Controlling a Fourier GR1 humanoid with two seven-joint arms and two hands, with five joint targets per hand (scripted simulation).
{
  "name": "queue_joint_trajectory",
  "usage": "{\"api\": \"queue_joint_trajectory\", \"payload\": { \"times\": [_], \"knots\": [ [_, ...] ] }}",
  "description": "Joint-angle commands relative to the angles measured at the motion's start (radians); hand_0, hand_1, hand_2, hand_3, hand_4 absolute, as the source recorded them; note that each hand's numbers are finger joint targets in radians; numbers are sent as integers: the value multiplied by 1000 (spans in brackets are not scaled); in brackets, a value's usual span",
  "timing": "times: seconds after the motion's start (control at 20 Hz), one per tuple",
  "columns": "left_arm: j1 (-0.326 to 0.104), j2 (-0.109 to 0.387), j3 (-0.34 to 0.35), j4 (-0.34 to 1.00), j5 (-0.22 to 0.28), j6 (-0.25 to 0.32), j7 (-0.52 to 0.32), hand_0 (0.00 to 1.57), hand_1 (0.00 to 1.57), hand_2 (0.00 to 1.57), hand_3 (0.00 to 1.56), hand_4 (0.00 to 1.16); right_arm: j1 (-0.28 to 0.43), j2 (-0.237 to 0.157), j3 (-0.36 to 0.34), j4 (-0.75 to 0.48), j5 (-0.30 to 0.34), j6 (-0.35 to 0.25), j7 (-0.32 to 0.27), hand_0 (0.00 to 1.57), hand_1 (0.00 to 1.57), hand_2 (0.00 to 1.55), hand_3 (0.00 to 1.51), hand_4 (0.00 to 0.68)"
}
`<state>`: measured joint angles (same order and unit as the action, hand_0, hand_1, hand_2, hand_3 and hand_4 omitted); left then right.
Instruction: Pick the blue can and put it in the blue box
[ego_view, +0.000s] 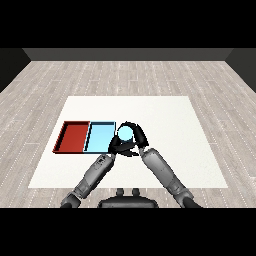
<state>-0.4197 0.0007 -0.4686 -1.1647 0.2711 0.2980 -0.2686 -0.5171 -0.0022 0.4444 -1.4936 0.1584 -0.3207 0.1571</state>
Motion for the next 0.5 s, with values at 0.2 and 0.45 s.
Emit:
{"api": "queue_joint_trajectory", "payload": {
  "times": [0.2,0.45],
  "knots": [
    [-109,-1,-85,86,197,143,-19,1489,1489,1515,1454,1106,37,2,-13,38,-33,12,-80,1565,1565,1470,1378,572],
    [-51,-1,-48,23,45,155,-4,1571,1571,1571,1495,1144,-44,2,-1,26,-25,-42,6,1499,1499,1460,1383,559]
  ]
}}
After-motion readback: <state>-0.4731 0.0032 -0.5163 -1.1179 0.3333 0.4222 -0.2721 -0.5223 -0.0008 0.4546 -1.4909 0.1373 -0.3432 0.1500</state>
